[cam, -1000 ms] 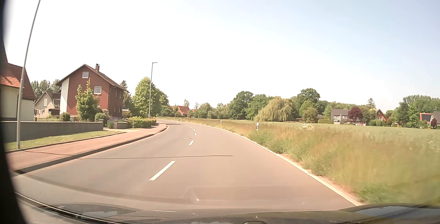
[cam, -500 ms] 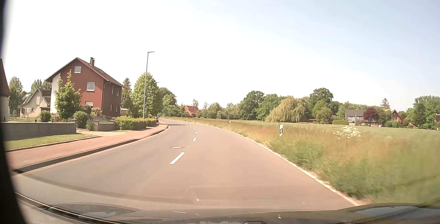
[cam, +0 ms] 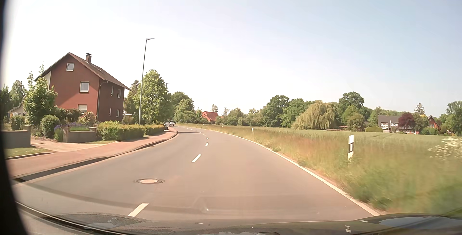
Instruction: Follow the waypoints while adhering to traffic rules and regulations
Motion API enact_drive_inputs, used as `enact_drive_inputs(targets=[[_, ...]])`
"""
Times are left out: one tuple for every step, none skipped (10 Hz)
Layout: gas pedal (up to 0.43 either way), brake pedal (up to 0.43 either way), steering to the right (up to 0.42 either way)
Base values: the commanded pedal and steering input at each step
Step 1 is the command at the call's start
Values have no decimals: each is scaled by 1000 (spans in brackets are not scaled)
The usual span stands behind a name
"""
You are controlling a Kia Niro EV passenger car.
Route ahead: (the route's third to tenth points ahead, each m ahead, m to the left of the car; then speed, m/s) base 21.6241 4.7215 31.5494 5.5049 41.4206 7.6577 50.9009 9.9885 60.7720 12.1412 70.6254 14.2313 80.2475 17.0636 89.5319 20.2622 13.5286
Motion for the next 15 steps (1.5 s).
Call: enact_drive_inputs(targets=[[177, 0, -25], [177, 0, -24], [177, 0, -24], [177, 0, -24], [177, 0, -23], [177, 0, -22], [177, 0, -21], [177, 0, -21], [177, 0, -21], [189, 0, -21], [189, 0, -21], [189, 0, -21], [189, 0, -21], [189, 0, -21], [189, 0, -22]])
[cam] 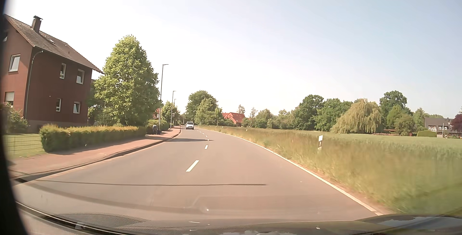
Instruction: Follow the waypoints while adhering to traffic rules and regulations
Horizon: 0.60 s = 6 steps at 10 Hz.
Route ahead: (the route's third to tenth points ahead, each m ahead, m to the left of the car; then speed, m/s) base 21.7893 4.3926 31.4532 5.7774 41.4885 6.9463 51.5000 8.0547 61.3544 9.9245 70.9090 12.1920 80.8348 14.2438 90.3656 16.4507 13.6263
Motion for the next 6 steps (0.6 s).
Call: enact_drive_inputs(targets=[[189, 0, -22], [189, 0, -22], [189, 0, -22], [189, 0, -22], [189, 0, -22], [189, 0, -22]])
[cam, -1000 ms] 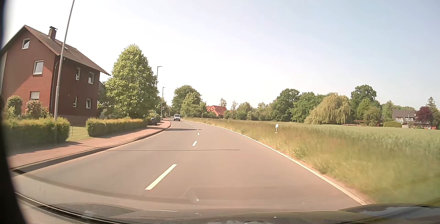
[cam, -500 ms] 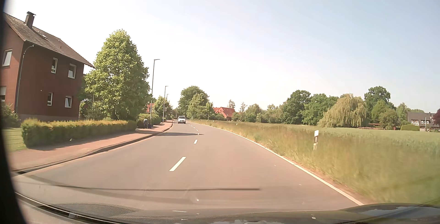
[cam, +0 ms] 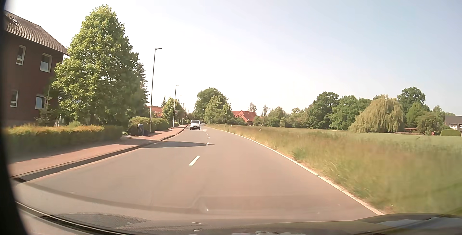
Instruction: Follow the waypoints while adhering to traffic rules and regulations
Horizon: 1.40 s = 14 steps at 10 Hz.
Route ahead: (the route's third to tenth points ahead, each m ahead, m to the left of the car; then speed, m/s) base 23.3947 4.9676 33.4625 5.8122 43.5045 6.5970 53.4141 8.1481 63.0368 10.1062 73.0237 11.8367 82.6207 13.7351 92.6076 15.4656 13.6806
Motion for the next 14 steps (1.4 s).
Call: enact_drive_inputs(targets=[[189, 0, -23], [189, 0, -23], [189, 0, -22], [189, 0, -23], [189, 0, -23], [189, 0, -23], [189, 0, -22], [189, 0, -22], [189, 0, -22], [189, 0, -21], [189, 0, -21], [189, 0, -20], [189, 0, -19], [189, 0, -18]])
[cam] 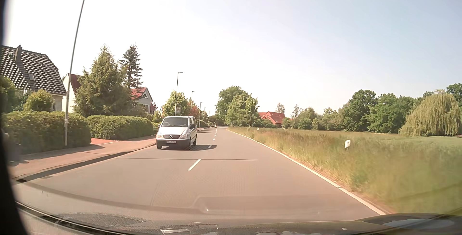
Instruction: Follow the waypoints while adhering to traffic rules and regulations
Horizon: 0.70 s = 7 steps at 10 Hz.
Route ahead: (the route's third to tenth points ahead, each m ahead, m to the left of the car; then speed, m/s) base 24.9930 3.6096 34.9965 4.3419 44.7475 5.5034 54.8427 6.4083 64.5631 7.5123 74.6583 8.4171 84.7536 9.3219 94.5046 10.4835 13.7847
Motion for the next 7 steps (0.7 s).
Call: enact_drive_inputs(targets=[[189, 0, -18], [197, 0, -17], [197, 0, -15], [197, 0, -14], [197, 0, -14], [197, 0, -14], [197, 0, -14]])
